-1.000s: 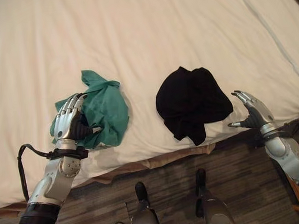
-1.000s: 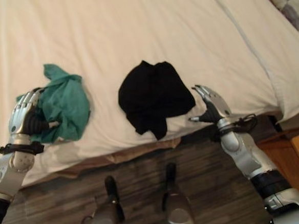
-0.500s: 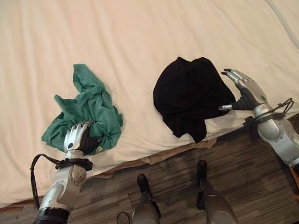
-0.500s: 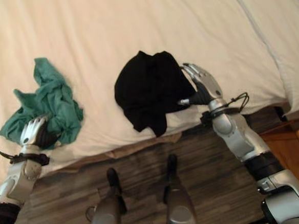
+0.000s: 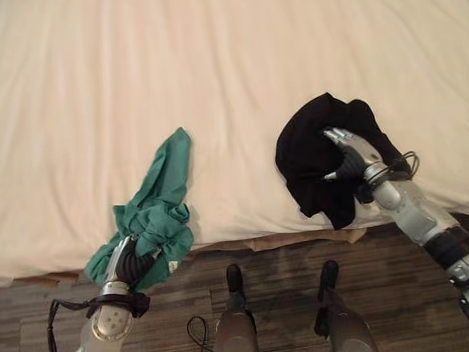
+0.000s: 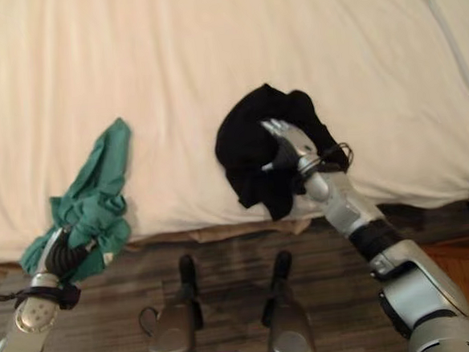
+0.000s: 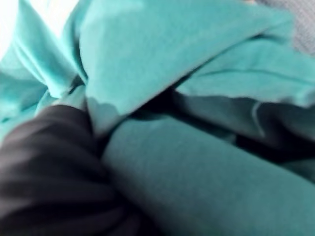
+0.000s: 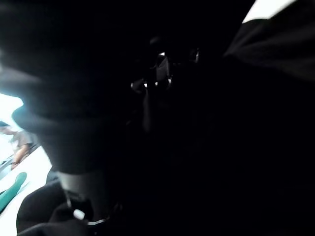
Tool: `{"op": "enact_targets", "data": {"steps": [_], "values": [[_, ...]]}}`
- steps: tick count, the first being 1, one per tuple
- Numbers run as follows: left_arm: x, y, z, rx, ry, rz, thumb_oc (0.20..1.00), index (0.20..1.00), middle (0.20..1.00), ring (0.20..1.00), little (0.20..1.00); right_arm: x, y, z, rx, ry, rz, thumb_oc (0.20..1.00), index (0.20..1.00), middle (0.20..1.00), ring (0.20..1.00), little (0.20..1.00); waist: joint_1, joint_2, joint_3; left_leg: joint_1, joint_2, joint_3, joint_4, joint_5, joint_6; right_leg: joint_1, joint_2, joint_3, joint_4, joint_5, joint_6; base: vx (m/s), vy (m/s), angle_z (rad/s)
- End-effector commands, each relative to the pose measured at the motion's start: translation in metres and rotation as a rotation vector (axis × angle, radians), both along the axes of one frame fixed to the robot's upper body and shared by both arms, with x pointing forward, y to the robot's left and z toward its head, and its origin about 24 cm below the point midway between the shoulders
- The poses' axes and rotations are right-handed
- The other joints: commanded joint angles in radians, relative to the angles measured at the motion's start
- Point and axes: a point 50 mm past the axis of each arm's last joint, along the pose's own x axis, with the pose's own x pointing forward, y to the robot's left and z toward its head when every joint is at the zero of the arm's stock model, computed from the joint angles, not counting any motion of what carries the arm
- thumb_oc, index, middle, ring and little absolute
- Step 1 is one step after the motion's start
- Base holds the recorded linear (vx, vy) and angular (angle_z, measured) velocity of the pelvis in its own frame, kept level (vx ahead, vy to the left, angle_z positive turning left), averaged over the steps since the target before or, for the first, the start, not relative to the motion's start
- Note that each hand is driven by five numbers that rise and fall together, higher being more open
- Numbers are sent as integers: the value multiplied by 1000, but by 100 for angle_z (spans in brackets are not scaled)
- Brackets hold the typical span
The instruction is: Tidy up the quilt and then pick up the clothes from the bed and put them into the laundry hamper.
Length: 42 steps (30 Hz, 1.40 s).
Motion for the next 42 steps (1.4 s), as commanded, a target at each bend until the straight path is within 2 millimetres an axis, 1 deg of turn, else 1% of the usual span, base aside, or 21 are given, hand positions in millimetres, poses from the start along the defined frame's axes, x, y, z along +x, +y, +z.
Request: {"op": "enact_targets", "data": {"steps": [1, 3, 5, 6, 7, 10, 12, 14, 17, 18, 20, 21, 22, 24, 25, 29, 32, 33, 35, 36, 42], "values": [[12, -13, 21, -110, -84, -100, 200, 200, 200, 200, 200, -6, 41, -61, 37, 293, 68, 200, 200, 200, 200, 200, 29, -52, -72, 8, 27, 26, -1, -47, -54, 25, -67, -42, -5, -88, 57, 33, 1, 23], [17, -20, 22, -150, -96, -114, 200, 200, 200, 200, 200, -11, 42, -79, 69, 368, 39, 200, 200, 200, 200, 200, 28, -53, -81, 11, 26, 23, -1, -48, -53, 33, -66, -45, -5, -90, 57, 17, 5, 17], [29, -40, 25, -240, -123, -155, 200, 200, 200, 200, 200, -33, 43, -123, 203, 553, -32, 200, 200, 200, 200, 200, 19, -64, -111, 25, 23, 20, -1, -57, -48, 53, -65, -49, -5, -97, 57, 33, 14, 18], [29, -40, 24, -240, -122, -155, 200, 200, 200, 200, 200, -33, 43, -123, 204, 553, -32, 200, 200, 200, 200, 200, 20, -65, -111, 26, 23, 20, -1, -58, -48, 54, -65, -49, -5, -97, 58, 70, 27, 18], [32, -46, 23, -275, -122, -160, 200, 200, 200, 200, 200, -61, 37, -156, 295, 688, -84, 200, 200, 200, 200, 200, 6, -79, -134, 48, 19, 23, -1, -71, -40, 72, -61, -44, -5, -100, 59, 47, 22, 7], [30, -50, 18, -313, -107, -151, 200, 200, 200, 200, 200, -94, 25, -186, 380, 815, -140, 200, 200, 200, 200, 200, -16, -89, -160, 69, 13, 31, -1, -79, -32, 85, -62, -37, -5, -99, 62, 50, 82, -1], [24, -51, 5, -391, -64, -103, 200, 200, 200, 200, 200, -141, -4, -217, 543, 962, -287, 200, 200, 200, 200, 200, -62, -99, -199, 114, 6, 51, -1, -99, -21, 110, -64, -22, -5, -101, 70, 99, 150, -3], [22, -53, -1, -452, -52, -72, 200, 200, 200, 200, 200, -159, -21, -225, 625, 1003, -369, 200, 200, 200, 200, 200, -82, -102, -214, 125, 2, 57, -1, -100, -17, 112, -68, -15, -5, -94, 74, 67, 132, -23], [22, -61, -2, -591, -44, -63, 200, 200, 200, 200, 200, -214, -56, -247, 825, 1092, -614, 200, 200, 200, 200, 200, -145, -106, -252, 169, -13, 76, -1, -116, -4, 138, -77, -2, -1, -87, 86, 47, 103, -29], [11, -54, -36, -619, 73, 25, 200, 200, 200, 200, 200, -219, -61, -249, 869, 1081, -670, 200, 200, 200, 200, 200, -155, -105, -249, 176, -16, 71, -1, -122, -3, 139, -76, 7, 29, -94, 88, -17, 50, -18], [5, -52, -51, -627, 108, 93, 200, 200, 200, 200, 200, -225, -64, -248, 867, 1048, -689, 200, 200, 200, 200, 200, -163, -105, -244, 169, -19, 63, -1, -117, 1, 129, -72, 28, 58, -107, 86, -54, 17, -17], [2, -61, -72, -687, 153, 182, 200, 200, 200, 200, 200, -243, -53, -255, 877, 1077, -704, 200, 200, 200, 200, 200, -210, -99, -230, 151, -18, 29, -1, -103, 8, 99, 0, 196, 106, -157, 64, -51, 3, -9], [3, -61, -72, -687, 152, 182, 200, 200, 200, 200, 200, -243, -53, -255, 877, 1076, -704, 200, 200, 200, 200, 200, -209, -98, -232, 147, -17, 30, -1, -102, 8, 95, 1, 197, 106, -155, 64, -63, 15, 16], [10, -68, -86, -722, 182, 243, 200, 200, 200, 200, 200, -228, -31, -257, 820, 1098, -628, 200, 200, 200, 200, 200, -207, -91, -226, 138, -34, -9, -1, -90, 19, 104, 57, 322, 59, -175, 30, 1, -31, 43], [10, -68, -86, -722, 182, 243, 200, 200, 200, 200, 200, -228, -31, -257, 820, 1097, -627, 200, 200, 200, 200, 200, -208, -91, -226, 138, -34, -9, -1, -90, 19, 105, 57, 322, 59, -175, 30, 15, -124, 37], [13, -79, -90, -755, 173, 267, 200, 200, 200, 200, 200, -168, 0, -228, 771, 963, -390, 200, 200, 200, 200, 200, -120, -64, -206, 51, -36, -94, -1, -29, -11, 130, 70, 206, -5, -205, 16, -130, -114, 56], [2, -85, -103, -760, 233, 292, 200, 200, 200, 200, 200, -139, 18, -206, 745, 868, -274, 200, 200, 200, 200, 200, -113, -72, -198, 70, -9, 100, -1, -28, 10, 111, 32, 90, -5, -202, 14, -284, -70, 146], [2, -85, -103, -760, 233, 292, 200, 200, 200, 200, 200, -139, 18, -206, 745, 868, -274, 200, 200, 200, 200, 200, -113, -72, -199, 70, -9, 101, -1, -28, 10, 111, 32, 90, -5, -202, 14, -201, -66, 182], [-14, -81, -114, -765, 284, 333, 200, 200, 200, 200, 200, -134, 26, -201, 759, 862, -229, 200, 200, 200, 200, 200, -117, -85, -189, 99, -9, 167, 93, -80, 13, 125, 9, 41, -5, -192, 6, -192, -43, 95], [-30, -76, -125, -758, 338, 375, 200, 200, 200, 200, 200, -136, 23, -202, 744, 861, -230, 200, 200, 200, 200, 200, -128, -84, -195, 159, 36, 266, 135, -111, -12, 152, -22, -48, -5, -194, 7, -185, 1, 87], [-41, -73, -131, -724, 385, 368, 200, 200, 200, 200, 200, -153, -4, -217, 732, 889, -369, 200, 200, 200, 200, 200, -157, -56, -237, 244, 128, 388, 55, -42, -50, 229, -75, -262, 17, -189, 7, -92, 116, 195]]}}
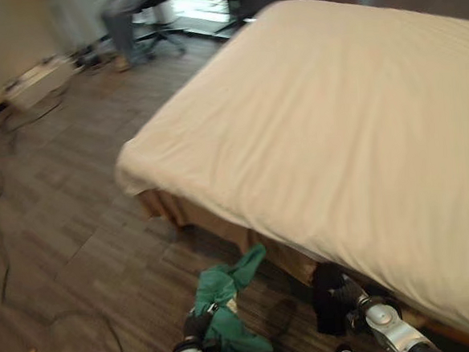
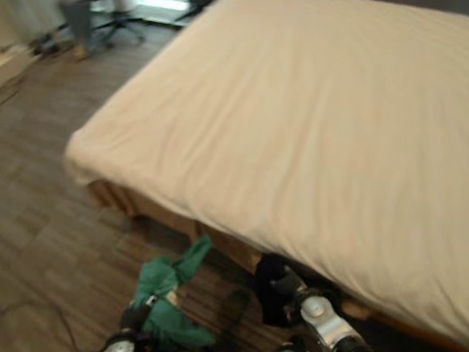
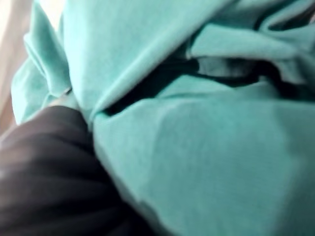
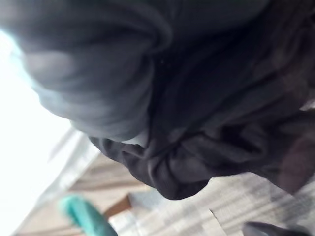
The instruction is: Tidy up the quilt and then pick up the clothes from the bed and put them into the laundry hamper.
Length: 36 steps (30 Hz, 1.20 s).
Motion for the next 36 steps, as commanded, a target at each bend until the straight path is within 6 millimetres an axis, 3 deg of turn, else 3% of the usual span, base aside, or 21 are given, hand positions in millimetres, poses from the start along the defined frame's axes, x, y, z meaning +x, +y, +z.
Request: {"op": "enact_targets", "data": {"steps": [1, 3, 4, 5, 6, 7, 8, 9, 10, 11, 14, 15, 26, 29, 30, 32, 34, 35, 36], "values": [[13, 12, 10, 14, -75, 12, 200, 200, 200, 200, 200, 13, -4, 9, 10, -65, -36, 200, 200, 200, 200, 200, -11, -1, -21, 154, 222, 80, 53, 2, -221, -39, -16, -67, 10, -24, 16, 7, 326, 190], [19, 16, 16, 12, -104, 13, 200, 200, 200, 200, 200, 10, -13, 8, -4, -54, -73, 200, 200, 200, 200, 200, -4, 1, -36, 139, 200, 39, 17, 2, -216, -30, -45, -105, 29, -5, 32, 36, 365, 184], [25, 22, 24, 29, -145, 7, 200, 200, 200, 200, 200, -3, -20, 2, 7, -26, -136, 200, 200, 200, 200, 200, 25, -13, -35, 116, 171, -4, 10, -22, -193, -11, -94, -163, 75, 21, 54, 57, 303, 113], [29, 24, 29, 36, -171, 7, 200, 200, 200, 200, 200, -4, -19, 4, 23, -34, -150, 200, 200, 200, 200, 200, 35, -21, -31, 111, 154, -16, 6, -37, -182, -8, -129, -185, 102, 75, 82, 85, 433, 157], [34, 27, 35, 49, -203, 6, 200, 200, 200, 200, 200, -8, -20, 4, 44, -35, -193, 200, 200, 200, 200, 200, 43, -31, -29, 97, 134, -40, 2, -51, -168, -9, -159, -203, 117, 105, 108, 66, 265, 141], [39, 31, 39, 66, -221, 8, 200, 200, 200, 200, 200, -11, -26, 3, 50, -32, -246, 200, 200, 200, 200, 200, 49, -35, -25, 81, 123, -65, 0, -62, -158, -11, -162, -181, 118, 113, 113, 47, 263, 143], [10, 57, 21, 90, -110, 54, 200, 200, 200, 200, 200, -10, -37, 5, 87, -47, -343, 200, 200, 200, 200, 200, 56, -31, -13, 56, 110, -110, 0, -66, -151, -29, -144, -136, 123, 93, 103, 61, 234, 106], [18, 57, 24, 77, -134, 89, 200, 200, 200, 200, 200, -6, -38, 11, 126, -88, -385, 200, 200, 200, 200, 200, 37, -29, -9, 41, 94, -147, 0, -67, -149, -61, -106, -50, 118, 60, 89, 61, 192, 114], [18, 56, 24, 76, -135, 88, 200, 200, 200, 200, 200, -6, -39, 11, 126, -89, -387, 200, 200, 200, 200, 200, 40, -26, -11, 38, 97, -146, 0, -67, -151, -68, -104, -47, 124, 55, 87, 164, 322, 196], [40, 46, 34, 59, -213, 103, 200, 200, 200, 200, 200, -13, -47, 12, 142, -98, -443, 200, 200, 200, 200, 200, 24, -14, 5, 43, 51, -203, 0, -76, -129, -143, -19, 140, 73, 6, 76, 121, 221, 172], [49, 39, 33, 57, -208, 75, 200, 200, 200, 200, 200, -18, -56, 5, 139, -72, -537, 200, 200, 200, 200, 200, 35, -6, 3, 57, 13, -254, 0, -90, -111, -99, -15, 145, 18, 21, 79, 87, 174, 134], [2, -14, -40, 182, 300, -147, 200, 200, 200, 200, 200, -64, -60, -43, -89, 310, -361, 200, 200, 200, 200, 200, 131, -24, 5, 65, -83, -465, 0, -108, -83, -75, 142, 255, -12, -55, 12, 33, 15, 88], [13, -12, -35, 193, 259, -178, 200, 200, 200, 200, 200, -63, -53, -44, -111, 316, -292, 200, 200, 200, 200, 200, 156, -31, 4, 63, -81, -507, 0, -117, -94, -66, 156, 222, -12, -78, -8, 112, -49, 9], [16, -14, -34, 192, 248, -179, 200, 200, 200, 200, 200, -58, -57, -41, -117, 293, -295, 200, 200, 200, 200, 200, 163, -32, 35, 43, -81, -486, 92, -131, -103, -52, 158, 223, -12, -97, -22, 80, -69, 12], [24, -15, -31, 185, 219, -162, 200, 200, 200, 200, 200, -50, -63, -36, -123, 254, -308, 200, 200, 200, 200, 200, 176, -33, 77, -59, -83, -464, 299, -72, -143, -29, 157, 213, -12, -111, -38, 70, -87, 15], [32, -16, -27, 175, 189, -140, 200, 200, 200, 200, 200, -40, -68, -30, -140, 215, -308, 200, 200, 200, 200, 200, 192, -42, 106, -180, -59, -423, 469, -3, -155, -2, 155, 190, -12, -125, -51, 176, -112, 29], [37, -13, -24, 173, 165, -106, 200, 200, 200, 200, 200, -33, -65, -27, -145, 185, -277, 200, 200, 200, 200, 200, 206, -52, 105, -251, -38, -365, 471, -17, -145, 14, 157, 184, -12, -157, -49, 441, -33, 30], [37, -12, -23, 175, 159, -98, 200, 200, 200, 200, 200, -25, -60, -22, -147, 143, -236, 200, 200, 200, 200, 200, 219, -57, 92, -283, -29, -304, 369, -79, -130, 45, 167, 180, -12, -206, -34, 523, 26, 3], [36, -12, -24, 175, 161, -98, 200, 200, 200, 200, 200, -26, -60, -22, -147, 145, -235, 200, 200, 200, 200, 200, 221, -62, 90, -276, -35, -298, 362, -83, -127, 46, 160, 183, -12, -210, -31, 575, 81, -4]]}}
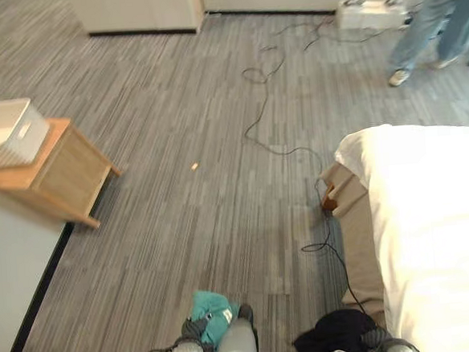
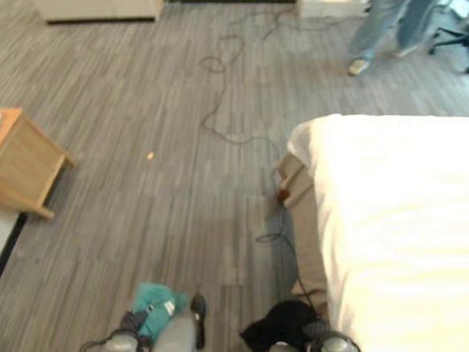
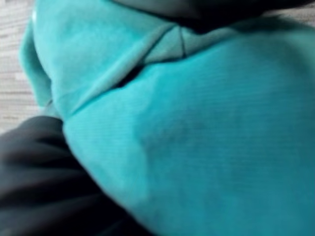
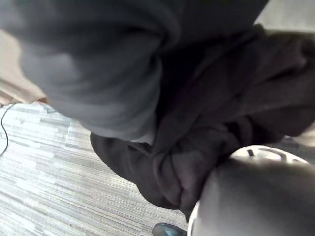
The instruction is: Tidy up the quilt and then pick up the clothes from the bed and put them into the laundry hamper.
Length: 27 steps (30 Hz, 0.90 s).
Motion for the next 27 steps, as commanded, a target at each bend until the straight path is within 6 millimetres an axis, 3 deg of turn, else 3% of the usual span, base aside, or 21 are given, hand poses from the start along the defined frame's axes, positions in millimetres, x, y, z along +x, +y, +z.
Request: {"op": "enact_targets", "data": {"steps": [1, 4, 6, 7, 8, 10, 11, 12, 13, 14, 15, 16, 18, 19, 20, 21, 22, 23, 25, 26, 27], "values": [[28, -22, 11, -44, -122, -21, 200, 200, 200, 200, 200, 42, -9, 26, -55, -200, 105, 200, 200, 200, 200, 200, 29, -12, 46, -4, -21, 112, -104, -93, 71, 197, 90, 0, -33, -220, 53, 389, 102, 3], [32, -17, 15, -37, -155, -11, 200, 200, 200, 200, 200, 54, -6, 34, -74, -252, 160, 200, 200, 200, 200, 200, 64, -42, 14, -4, -19, 183, -341, -19, 81, 276, 87, -36, -33, -243, 97, 722, 170, 22], [34, -13, 16, -33, -165, -2, 200, 200, 200, 200, 200, 56, -2, 35, -69, -270, 176, 200, 200, 200, 200, 200, 74, -57, 6, 20, -34, 174, -355, -16, 94, 295, 78, -36, -24, -218, 111, 539, 131, 5], [35, -12, 17, -35, -170, -7, 200, 200, 200, 200, 200, 56, 0, 35, -66, -269, 181, 200, 200, 200, 200, 200, 93, -76, 1, 32, -60, 149, -346, -19, 115, 287, 58, -34, 64, -178, 135, 246, 75, -35], [35, -12, 17, -34, -170, -7, 200, 200, 200, 200, 200, 56, 0, 35, -65, -269, 181, 200, 200, 200, 200, 200, 94, -78, 1, 33, -62, 150, -347, -21, 116, 286, 55, -33, 66, -180, 137, 435, 157, -39], [38, -12, 20, -38, -187, -17, 200, 200, 200, 200, 200, 55, 2, 34, -66, -272, 180, 200, 200, 200, 200, 200, 95, -92, 16, 93, -107, 150, -333, -56, 157, 217, -14, -28, 322, -31, 221, 629, 256, -1], [46, -13, 25, -31, -218, -40, 200, 200, 200, 200, 200, 64, 2, 41, -71, -314, 195, 200, 200, 200, 200, 200, 69, -56, 26, 189, -96, 144, -350, -83, 189, 115, -57, -27, 571, 138, 224, 915, 322, 65], [51, -11, 28, -22, -236, -36, 200, 200, 200, 200, 200, 69, 3, 45, -71, -337, 200, 200, 200, 200, 200, 200, 47, -27, 34, 248, -88, 125, -380, -98, 199, 41, -68, -28, 672, 151, 210, 707, 227, 105], [51, -11, 28, -22, -236, -36, 200, 200, 200, 200, 200, 69, 3, 45, -70, -337, 201, 200, 200, 200, 200, 200, 46, -30, 37, 250, -92, 125, -379, -99, 200, 42, -72, -28, 677, 147, 211, 823, 122, 143], [60, -12, 35, -36, -289, -17, 200, 200, 200, 200, 200, 74, 5, 51, -61, -382, 207, 200, 200, 200, 200, 200, -3, 2, 42, 330, -74, 68, -391, -136, 192, -57, -51, -63, 674, 59, 170, 572, 43, 113], [59, -13, 35, -36, -289, -17, 200, 200, 200, 200, 200, 74, 5, 51, -61, -382, 207, 200, 200, 200, 200, 200, -3, 2, 42, 329, -74, 68, -391, -136, 192, -57, -50, -64, 673, 59, 170, 758, 45, 101], [65, -15, 39, -58, -324, -2, 200, 200, 200, 200, 200, 74, 7, 54, -57, -397, 215, 200, 200, 200, 200, 200, -28, 15, 49, 363, -70, 44, -391, -150, 183, -112, -35, -71, 630, 20, 157, 412, -30, 60], [70, -19, 44, -70, -357, -8, 200, 200, 200, 200, 200, 74, 8, 56, -61, -413, 235, 200, 200, 200, 200, 200, -71, 22, 44, 421, -74, -8, -391, -194, 156, -160, -27, -79, 404, -12, 138, 823, -167, 64], [73, -23, 47, -76, -380, -29, 200, 200, 200, 200, 200, 69, 7, 55, -76, -404, 256, 200, 200, 200, 200, 200, -101, 27, 40, 478, -62, -36, -391, -245, 125, -196, -57, -54, 82, 41, 150, 1008, -278, 82], [74, -21, 48, -73, -390, -20, 200, 200, 200, 200, 200, 68, 5, 56, -86, -402, 268, 200, 200, 200, 200, 200, -119, 38, 40, 504, -48, -60, -391, -258, 114, -218, -63, 3, -4, 70, 163, 748, -213, 93], [74, -21, 48, -73, -390, -20, 200, 200, 200, 200, 200, 68, 5, 56, -86, -402, 268, 200, 200, 200, 200, 200, -119, 38, 40, 504, -49, -60, -391, -258, 114, -218, -63, 3, -5, 70, 163, 818, -205, 101], [73, -20, 48, -70, -399, -1, 200, 200, 200, 200, 200, 61, 2, 53, -102, -374, 293, 200, 200, 200, 200, 200, -154, 57, 35, 578, -16, -97, -391, -285, 106, -294, -76, 138, -24, 101, 193, 854, -242, 91], [71, -19, 47, -74, -397, -8, 200, 200, 200, 200, 200, 56, -1, 51, -115, -355, 311, 200, 200, 200, 200, 200, -145, 46, 22, 618, -9, -115, -391, -306, 98, -270, -75, 145, -23, 96, 192, 1125, -352, 105], [54, -18, 36, -90, -348, 50, 200, 200, 200, 200, 200, 47, -2, 46, -115, -322, 310, 200, 200, 200, 200, 200, -145, 54, 12, 625, 23, -136, -260, -218, 71, -222, -50, 149, 33, 118, 162, 728, -303, 75], [52, -20, 33, -112, -337, 71, 200, 200, 200, 200, 200, 49, -1, 46, -113, -324, 315, 200, 200, 200, 200, 200, -138, 54, 26, 563, 32, -138, -79, -124, 62, -193, -40, 138, 51, 105, 130, 546, -371, 58], [51, -21, 33, -122, -332, 80, 200, 200, 200, 200, 200, 53, 1, 49, -113, -340, 331, 200, 200, 200, 200, 200, -117, 33, 45, 443, 21, -147, 125, -50, 73, -149, -34, 129, 45, 92, 96, 428, -453, 71]]}}
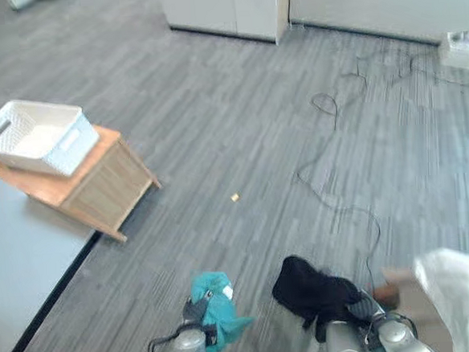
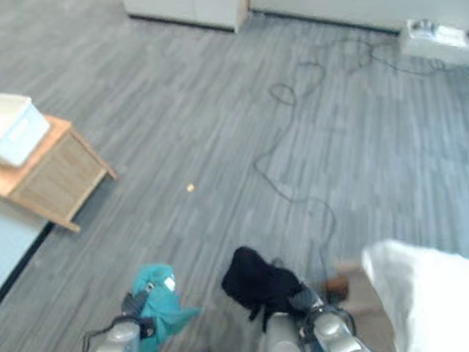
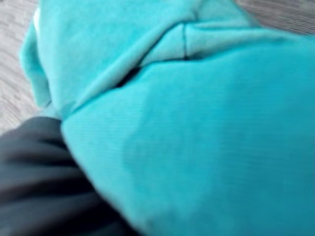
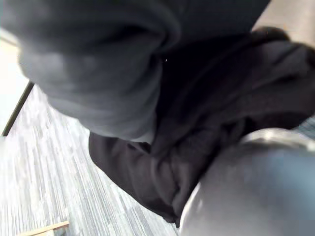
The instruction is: Tidy up the quilt and then pick up the clothes from the bed and put them into the laundry hamper.
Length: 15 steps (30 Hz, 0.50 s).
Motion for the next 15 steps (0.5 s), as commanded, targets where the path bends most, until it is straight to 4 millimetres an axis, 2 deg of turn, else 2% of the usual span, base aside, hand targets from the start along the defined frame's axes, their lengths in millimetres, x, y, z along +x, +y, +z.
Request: {"op": "enact_targets", "data": {"steps": [1, 2, 3, 4, 5, 7, 8, 9, 10, 11, 12, 13, 14, 15], "values": [[41, -4, 22, -47, -167, 17, 200, 200, 200, 200, 200, 24, -8, 21, -36, -119, 61, 200, 200, 200, 200, 200, 70, -47, 107, -252, -1, -11, 548, 297, 10, 232, 1, -38, -133, -52, -17, 259, -338, 77], [41, -3, 22, -47, -168, 17, 200, 200, 200, 200, 200, 24, -8, 21, -36, -119, 61, 200, 200, 200, 200, 200, 66, -49, 104, -260, -4, -14, 550, 298, 11, 228, -2, -41, -132, -52, -17, 489, -391, 23], [34, 2, 19, -45, -143, 37, 200, 200, 200, 200, 200, 28, -7, 23, -26, -127, 58, 200, 200, 200, 200, 200, 124, -78, 123, -394, -55, 33, 677, 224, 35, 323, 14, -64, -171, -94, -42, 571, -260, -14], [22, 3, 12, -43, -103, 32, 200, 200, 200, 200, 200, 33, -8, 24, -29, -128, 58, 200, 200, 200, 200, 200, 162, -75, 119, -443, -93, 53, 660, 177, 34, 362, 18, -81, -190, -111, -34, 794, -283, -25], [9, 4, 5, -50, -61, 54, 200, 200, 200, 200, 200, 37, -5, 22, -29, -117, 56, 200, 200, 200, 200, 200, 188, -78, 106, -481, -110, 94, 603, 158, 31, 383, 25, -88, -200, -129, -27, 617, -42, -10], [-4, 2, 0, -72, -28, 82, 200, 200, 200, 200, 200, 34, -3, 18, -33, -103, 64, 200, 200, 200, 200, 200, 216, -75, 78, -485, -114, 170, 373, 145, 44, 420, 44, -96, -200, -171, -7, 526, 28, -11], [-4, 2, 0, -72, -28, 82, 200, 200, 200, 200, 200, 34, -3, 18, -33, -103, 64, 200, 200, 200, 200, 200, 215, -78, 77, -485, -117, 171, 366, 150, 45, 417, 41, -96, -200, -171, -7, 456, 40, 0], [-12, 2, -5, -72, 5, 84, 200, 200, 200, 200, 200, 34, -4, 18, -42, -103, 64, 200, 200, 200, 200, 200, 227, -73, 60, -486, -104, 213, 205, 162, 51, 447, 55, -101, -200, -203, 5, 458, 43, 24], [-16, 0, -7, -72, 23, 87, 200, 200, 200, 200, 200, 35, -4, 18, -40, -109, 58, 200, 200, 200, 200, 200, 231, -67, 48, -474, -93, 254, 98, 181, 51, 482, 66, -121, -200, -228, 12, 891, 62, 56], [-22, -2, -11, -59, 68, 75, 200, 200, 200, 200, 200, 37, -8, 20, -40, -121, 34, 200, 200, 200, 200, 200, 237, -62, 29, -492, -41, 392, -42, 232, 30, 553, 86, -181, -200, -273, 23, 882, 91, 86], [-25, 0, -13, -49, 91, 81, 200, 200, 200, 200, 200, 39, -12, 20, -46, -122, 17, 200, 200, 200, 200, 200, 245, -70, 26, -504, -9, 469, -78, 260, 27, 591, 87, -238, -200, -275, 32, 905, 86, 120], [-26, 3, -14, -55, 102, 102, 200, 200, 200, 200, 200, 37, -10, 19, -26, -115, 2, 200, 200, 200, 200, 200, 240, -78, 10, -466, -4, 494, -119, 278, 34, 630, 85, -273, -191, -259, 48, 663, 141, 162], [-33, 6, -16, -57, 129, 113, 200, 200, 200, 200, 200, 31, -11, 15, -27, -95, -11, 200, 200, 200, 200, 200, 240, -90, 2, -436, -35, 486, -127, 275, 56, 634, 61, -289, -128, -221, 67, 629, 182, 168], [-36, 9, -17, -54, 144, 112, 200, 200, 200, 200, 200, 26, -9, 10, -12, -70, -25, 200, 200, 200, 200, 200, 245, -102, -1, -416, -73, 461, -123, 264, 86, 611, 28, -297, -12, -163, 89, 401, 174, 154]]}}
